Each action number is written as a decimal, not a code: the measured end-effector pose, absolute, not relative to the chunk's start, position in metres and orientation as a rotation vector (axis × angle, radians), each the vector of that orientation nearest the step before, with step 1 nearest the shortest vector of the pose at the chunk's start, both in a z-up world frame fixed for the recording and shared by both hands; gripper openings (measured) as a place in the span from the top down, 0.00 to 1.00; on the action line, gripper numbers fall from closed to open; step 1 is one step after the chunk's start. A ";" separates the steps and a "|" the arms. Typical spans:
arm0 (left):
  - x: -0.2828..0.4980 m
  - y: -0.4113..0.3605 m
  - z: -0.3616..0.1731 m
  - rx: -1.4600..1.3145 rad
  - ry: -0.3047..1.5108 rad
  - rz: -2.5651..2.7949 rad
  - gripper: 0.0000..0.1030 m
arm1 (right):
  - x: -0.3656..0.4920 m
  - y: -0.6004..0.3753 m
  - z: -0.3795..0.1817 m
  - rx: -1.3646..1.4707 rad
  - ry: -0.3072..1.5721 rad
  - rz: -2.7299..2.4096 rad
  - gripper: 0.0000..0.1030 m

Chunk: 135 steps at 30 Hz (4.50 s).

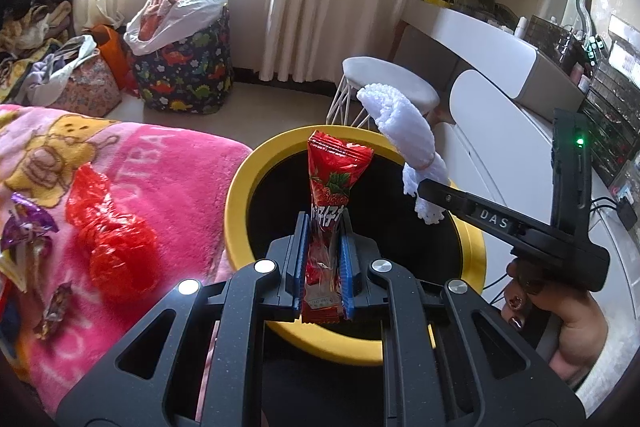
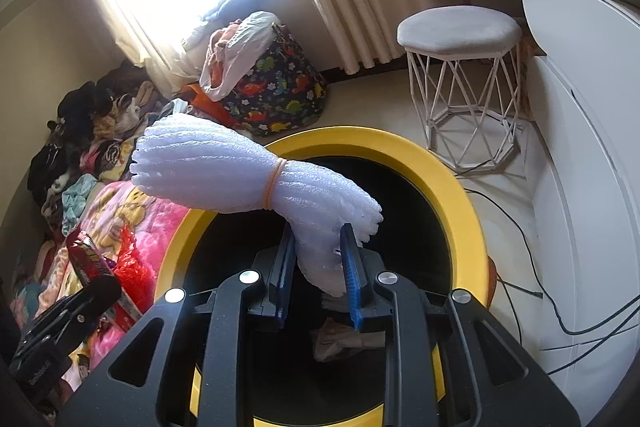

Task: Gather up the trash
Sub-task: 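Carry the wrapper and foam mesh over the yellow bin and release both, then move both open tools back toward the red plastic bag on the bed, then grasp the red plastic bag with the right tool while the left tool grasps the red bottle, then carry the red bag and red bottle over the yellow bin with both tools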

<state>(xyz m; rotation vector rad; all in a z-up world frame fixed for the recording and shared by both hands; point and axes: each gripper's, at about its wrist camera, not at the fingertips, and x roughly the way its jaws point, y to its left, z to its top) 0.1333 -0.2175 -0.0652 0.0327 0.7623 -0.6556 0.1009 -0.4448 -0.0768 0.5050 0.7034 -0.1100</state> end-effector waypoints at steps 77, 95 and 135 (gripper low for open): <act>0.135 0.059 -0.054 -0.145 0.622 -0.042 0.11 | 0.142 -0.219 -0.030 0.071 0.706 0.334 0.33; 0.139 0.063 -0.073 -0.137 0.693 -0.129 0.37 | 0.189 -0.184 -0.075 -0.018 0.870 0.332 0.33; 0.138 0.060 -0.060 -0.146 0.729 -0.116 0.75 | 0.165 -0.192 -0.074 0.097 0.850 0.365 0.80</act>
